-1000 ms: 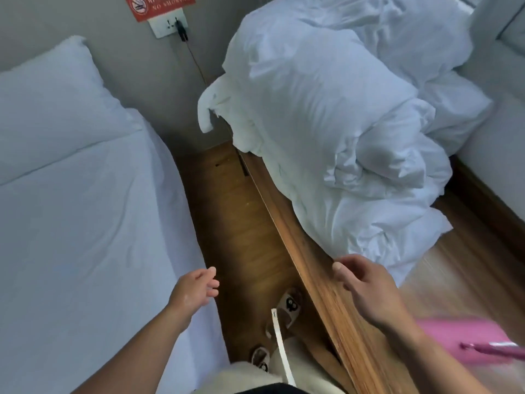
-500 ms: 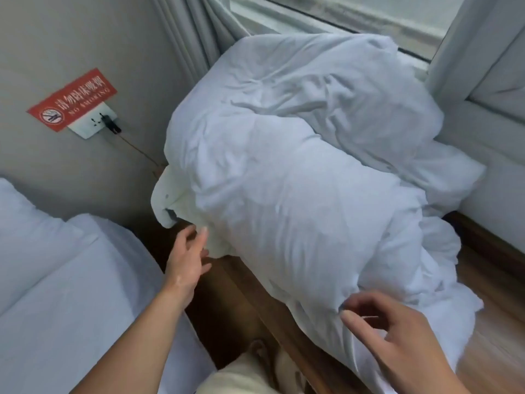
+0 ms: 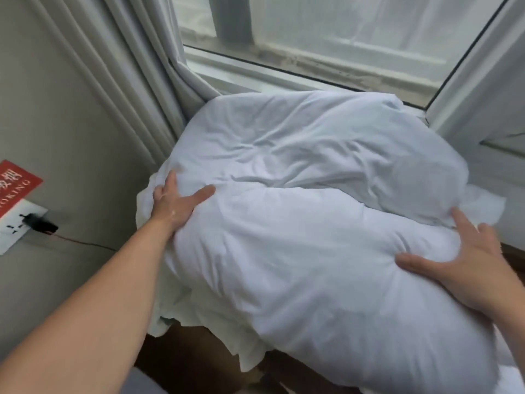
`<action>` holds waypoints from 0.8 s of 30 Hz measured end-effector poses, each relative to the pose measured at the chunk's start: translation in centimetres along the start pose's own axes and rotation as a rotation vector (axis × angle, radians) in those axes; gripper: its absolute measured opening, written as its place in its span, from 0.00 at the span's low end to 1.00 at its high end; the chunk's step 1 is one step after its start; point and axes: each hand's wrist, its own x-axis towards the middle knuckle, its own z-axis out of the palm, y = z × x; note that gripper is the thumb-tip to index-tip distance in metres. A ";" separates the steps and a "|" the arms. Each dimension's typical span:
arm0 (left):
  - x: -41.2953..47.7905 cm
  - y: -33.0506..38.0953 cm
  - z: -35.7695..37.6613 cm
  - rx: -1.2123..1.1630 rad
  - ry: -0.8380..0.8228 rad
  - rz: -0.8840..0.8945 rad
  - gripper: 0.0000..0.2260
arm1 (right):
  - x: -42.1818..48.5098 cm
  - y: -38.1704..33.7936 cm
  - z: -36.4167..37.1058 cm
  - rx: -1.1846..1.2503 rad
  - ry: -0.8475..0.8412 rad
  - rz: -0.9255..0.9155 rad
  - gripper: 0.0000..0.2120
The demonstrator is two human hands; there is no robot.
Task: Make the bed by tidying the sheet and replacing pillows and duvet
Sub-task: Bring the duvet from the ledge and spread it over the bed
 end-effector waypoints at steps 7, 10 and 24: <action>4.6 -0.8 1.7 0.096 -0.211 -0.061 0.61 | 2.2 1.2 1.9 0.095 -0.041 0.004 0.63; 5.5 -1.9 2.9 0.008 -0.335 -0.065 0.62 | 2.4 0.9 2.4 0.184 -0.038 -0.079 0.56; -4.7 -4.3 4.9 -0.150 -0.236 0.056 0.44 | -1.0 2.6 4.5 0.474 -0.020 -0.176 0.32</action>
